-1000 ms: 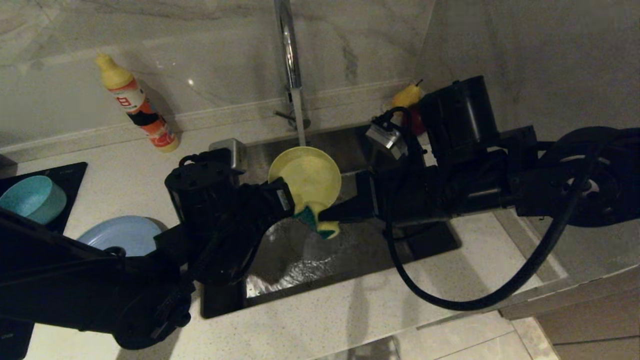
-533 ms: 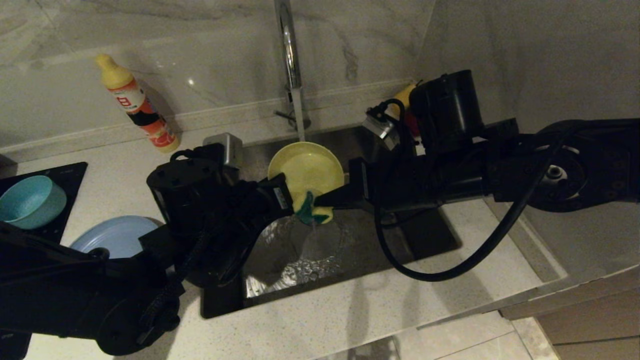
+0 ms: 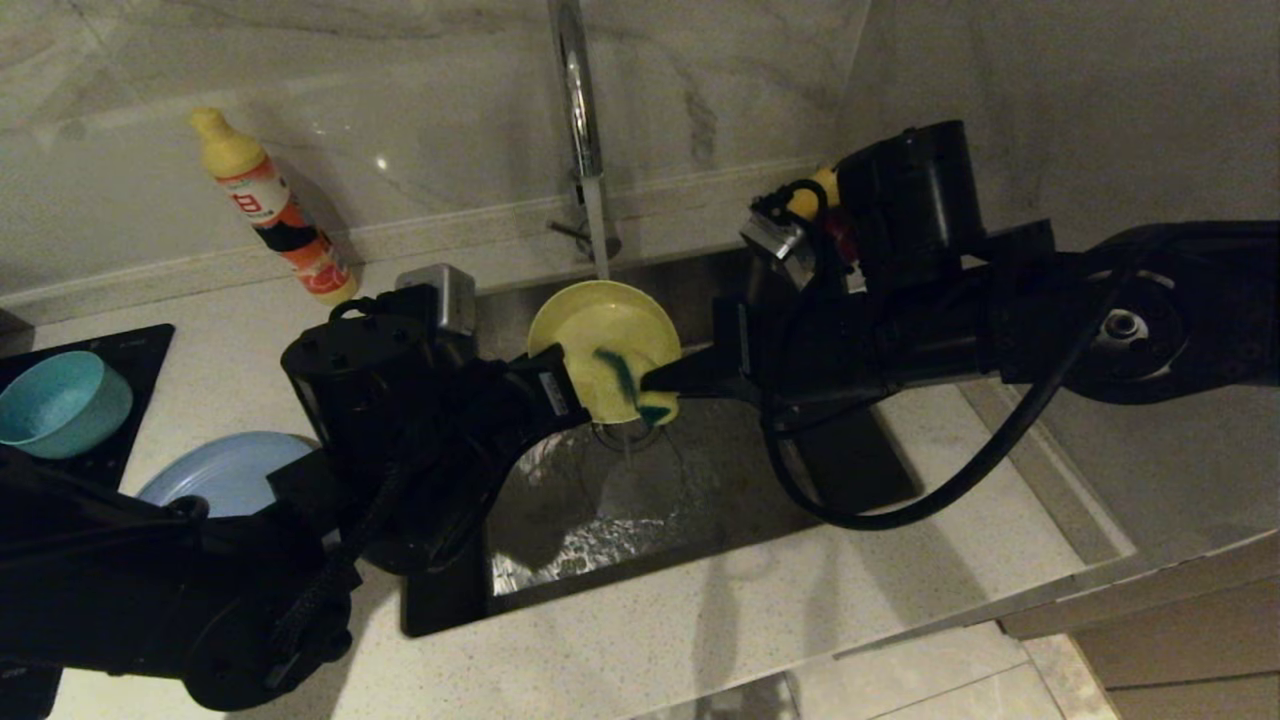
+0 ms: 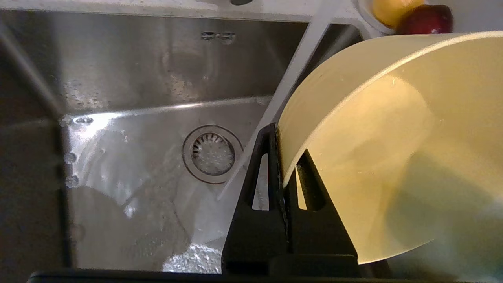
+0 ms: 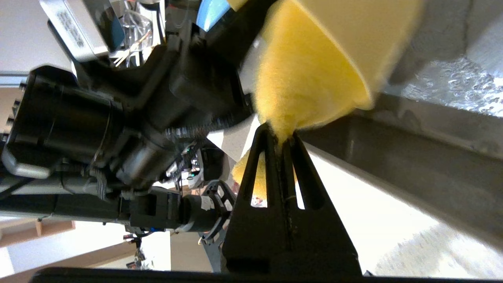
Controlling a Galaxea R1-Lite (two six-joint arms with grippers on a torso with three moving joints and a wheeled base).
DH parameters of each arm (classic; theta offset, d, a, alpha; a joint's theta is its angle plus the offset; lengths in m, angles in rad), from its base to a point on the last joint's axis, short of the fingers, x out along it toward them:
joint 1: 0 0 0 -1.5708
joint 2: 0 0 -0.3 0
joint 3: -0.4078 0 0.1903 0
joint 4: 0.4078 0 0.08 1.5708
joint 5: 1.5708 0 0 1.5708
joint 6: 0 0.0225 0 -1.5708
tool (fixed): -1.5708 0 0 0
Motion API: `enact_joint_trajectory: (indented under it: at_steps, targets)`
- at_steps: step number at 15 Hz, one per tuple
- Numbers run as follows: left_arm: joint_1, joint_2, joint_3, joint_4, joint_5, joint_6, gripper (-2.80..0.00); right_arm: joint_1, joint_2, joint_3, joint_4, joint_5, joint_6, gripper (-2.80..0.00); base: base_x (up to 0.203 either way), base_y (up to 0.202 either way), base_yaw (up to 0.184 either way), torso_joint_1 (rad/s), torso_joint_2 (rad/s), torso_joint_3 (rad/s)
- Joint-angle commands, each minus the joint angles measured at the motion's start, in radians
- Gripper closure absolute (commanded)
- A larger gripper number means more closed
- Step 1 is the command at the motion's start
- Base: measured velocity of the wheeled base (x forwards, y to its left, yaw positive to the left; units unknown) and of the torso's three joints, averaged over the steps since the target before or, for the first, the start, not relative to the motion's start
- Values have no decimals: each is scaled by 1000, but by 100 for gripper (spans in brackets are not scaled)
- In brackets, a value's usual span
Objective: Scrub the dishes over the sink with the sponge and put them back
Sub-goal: Wipe the bowl
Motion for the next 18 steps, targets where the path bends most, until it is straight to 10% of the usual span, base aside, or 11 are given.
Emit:
enact_joint_trajectory:
  at_steps: [1, 18]
  targets:
    - [19, 2, -7, -5, 4, -2, 0, -15, -53, 40, 0, 5, 3, 0, 0, 0, 0, 0, 0, 0]
    - [31, -5, -14, -24, 11, 113, 0, -15, -42, -12, -7, 20, 86, 0, 0, 0, 0, 0, 0, 0]
